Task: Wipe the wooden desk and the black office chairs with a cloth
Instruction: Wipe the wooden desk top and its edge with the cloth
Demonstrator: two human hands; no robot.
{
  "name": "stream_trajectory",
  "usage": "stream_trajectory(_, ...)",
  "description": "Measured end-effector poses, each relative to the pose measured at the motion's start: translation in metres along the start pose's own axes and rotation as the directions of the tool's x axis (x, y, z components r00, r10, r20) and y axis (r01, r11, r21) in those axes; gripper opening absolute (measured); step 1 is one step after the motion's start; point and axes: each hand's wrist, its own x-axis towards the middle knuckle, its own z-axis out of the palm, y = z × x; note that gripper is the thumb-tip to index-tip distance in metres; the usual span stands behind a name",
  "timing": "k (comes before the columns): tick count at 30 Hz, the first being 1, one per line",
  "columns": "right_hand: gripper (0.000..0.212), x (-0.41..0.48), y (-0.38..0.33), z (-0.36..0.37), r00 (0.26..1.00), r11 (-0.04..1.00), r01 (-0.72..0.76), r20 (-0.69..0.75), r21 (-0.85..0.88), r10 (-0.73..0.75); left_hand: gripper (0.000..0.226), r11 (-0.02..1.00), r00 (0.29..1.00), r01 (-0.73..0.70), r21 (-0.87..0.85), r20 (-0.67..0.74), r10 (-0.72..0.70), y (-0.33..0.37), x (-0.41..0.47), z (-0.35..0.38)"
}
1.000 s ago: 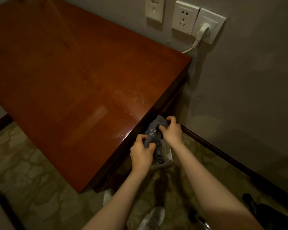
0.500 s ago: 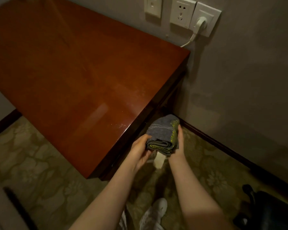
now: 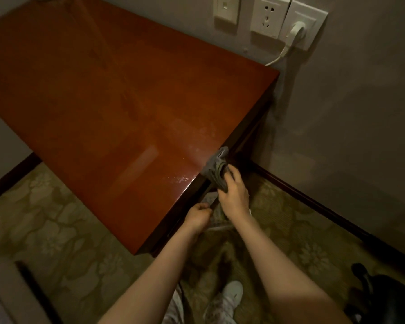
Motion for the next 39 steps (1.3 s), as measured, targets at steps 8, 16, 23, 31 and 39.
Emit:
stream_trajectory(8,0.067,0.001,0.057,-0.027,0.968,0.930,-0.059,0.205,-0.364,0.142,0.019,0.970,0.993,0.053,0.236,0.086,-0.075,-0.011,0.001,-0.005)
stream_trajectory(16,0.067,0.035,0.014,0.001,0.976,0.941,-0.217,-0.024,-0.258,0.219,0.020,0.971,0.998,-0.004,0.241,0.059,-0.011,-0.014,0.006,-0.011)
stream_trajectory(23,0.064,0.028,0.036,0.013,0.968,0.718,0.141,0.247,-0.681,0.045,0.020,0.975,0.997,0.057,0.216,0.041,-0.067,-0.017,0.011,-0.018)
stream_trajectory(31,0.056,0.019,0.042,-0.047,0.855,0.446,0.455,0.519,-0.771,0.026,0.018,0.972,0.998,-0.004,0.234,0.069,-0.013,0.010,-0.006,0.007)
stream_trajectory(39,0.070,-0.032,0.014,-0.095,0.984,0.788,0.062,0.169,-0.613,0.055,0.042,0.984,0.984,-0.140,0.114,0.124,0.125,0.062,-0.047,0.039)
